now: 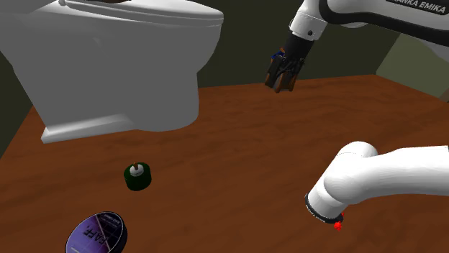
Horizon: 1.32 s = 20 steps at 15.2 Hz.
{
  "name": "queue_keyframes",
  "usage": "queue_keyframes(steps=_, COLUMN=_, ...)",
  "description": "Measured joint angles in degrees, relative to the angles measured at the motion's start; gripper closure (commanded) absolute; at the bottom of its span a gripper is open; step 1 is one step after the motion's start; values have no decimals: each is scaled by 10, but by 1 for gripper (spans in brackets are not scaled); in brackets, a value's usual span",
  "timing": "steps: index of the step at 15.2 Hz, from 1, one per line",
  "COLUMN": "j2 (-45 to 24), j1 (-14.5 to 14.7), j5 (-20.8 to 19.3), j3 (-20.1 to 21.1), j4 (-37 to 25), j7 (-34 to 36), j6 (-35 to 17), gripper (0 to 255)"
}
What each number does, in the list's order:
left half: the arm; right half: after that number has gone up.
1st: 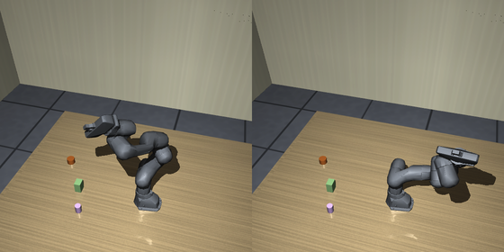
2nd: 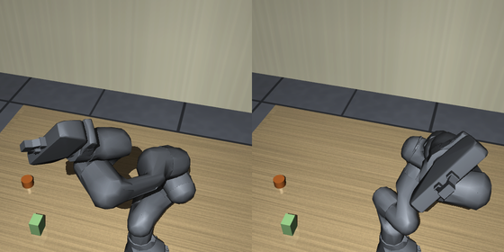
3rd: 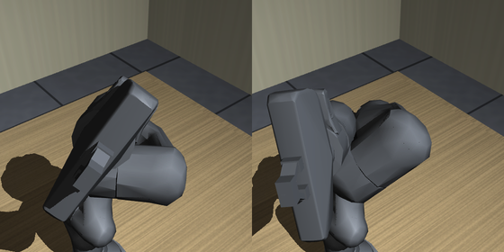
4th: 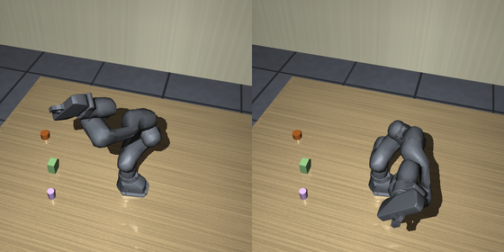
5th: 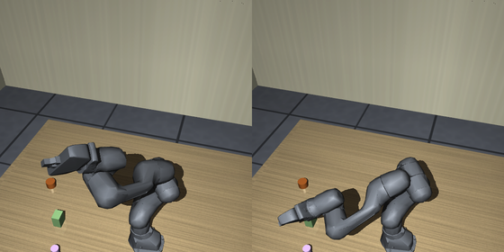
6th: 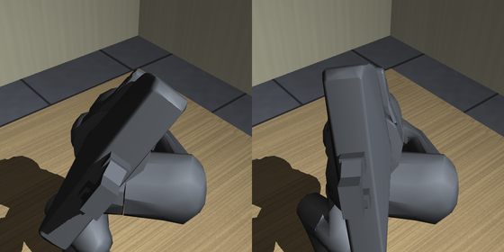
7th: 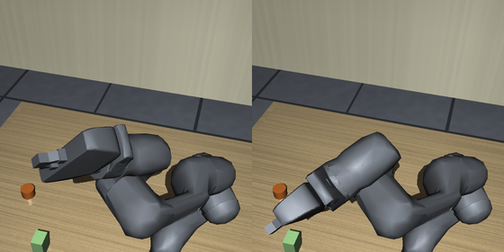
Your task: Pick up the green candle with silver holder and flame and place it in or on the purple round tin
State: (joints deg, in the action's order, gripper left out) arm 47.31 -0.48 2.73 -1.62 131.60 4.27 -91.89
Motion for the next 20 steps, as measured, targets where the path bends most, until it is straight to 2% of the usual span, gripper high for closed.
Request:
queue_keyframes(steps=3, j2=-6, j1=3, j5=7, j3=13, j4=4, j7=13, j6=-8, gripper=0)
queue_keyframes(steps=9, j2=-54, j1=20, j5=41, j3=83, j4=17, j7=86, j6=-64, gripper=0)
queue_keyframes(steps=20, j2=-208, j1=38, j5=69, j3=213, j4=-19, j7=225, j6=-173, gripper=0)
